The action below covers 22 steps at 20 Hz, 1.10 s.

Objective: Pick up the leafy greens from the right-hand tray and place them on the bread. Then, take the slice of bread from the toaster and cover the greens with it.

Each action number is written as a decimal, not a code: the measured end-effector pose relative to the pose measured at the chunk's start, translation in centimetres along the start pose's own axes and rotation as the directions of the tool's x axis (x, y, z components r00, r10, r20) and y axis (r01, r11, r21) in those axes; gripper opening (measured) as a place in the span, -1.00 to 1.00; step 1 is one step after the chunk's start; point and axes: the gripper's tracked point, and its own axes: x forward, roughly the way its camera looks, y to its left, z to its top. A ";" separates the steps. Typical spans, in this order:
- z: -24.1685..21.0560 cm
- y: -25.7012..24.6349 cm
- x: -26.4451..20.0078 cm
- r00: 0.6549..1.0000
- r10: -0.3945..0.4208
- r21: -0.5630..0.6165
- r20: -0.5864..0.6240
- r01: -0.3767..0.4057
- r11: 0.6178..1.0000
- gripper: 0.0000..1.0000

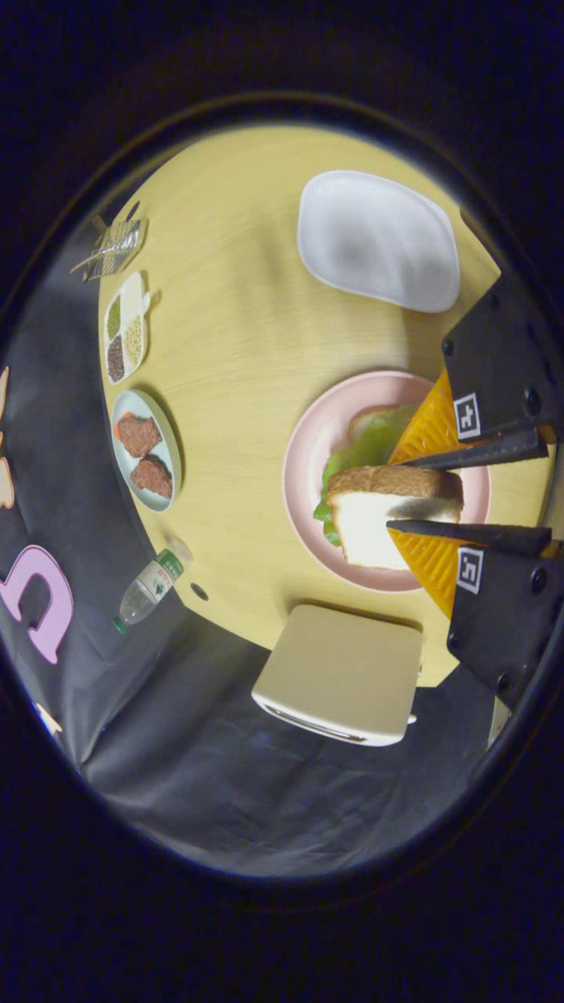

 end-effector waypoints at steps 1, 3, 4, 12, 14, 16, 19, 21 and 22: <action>0.1 -0.4 -0.4 1.000 -0.012 -0.010 0.000 0.012 1.000 -0.16; -0.2 -1.2 -0.2 0.999 -0.036 -0.035 0.001 0.036 0.999 0.11; -0.3 -1.1 -0.3 0.999 -0.032 -0.041 0.002 0.032 0.999 0.24; 2.2 -0.8 -3.9 0.993 0.027 -0.032 0.117 -0.024 0.999 1.00; 3.1 -1.5 -5.4 0.987 0.020 -0.055 0.162 -0.011 0.998 1.00; 4.2 -2.3 -7.2 0.974 0.013 -0.086 0.226 0.006 0.996 1.00; 6.4 -4.2 -10.6 0.937 -0.014 -0.132 0.349 0.064 0.989 1.00; 7.7 -5.3 -13.0 0.906 -0.040 -0.150 0.422 0.114 0.982 1.00; 8.4 -6.1 -14.2 0.890 -0.054 -0.156 0.453 0.139 0.978 1.00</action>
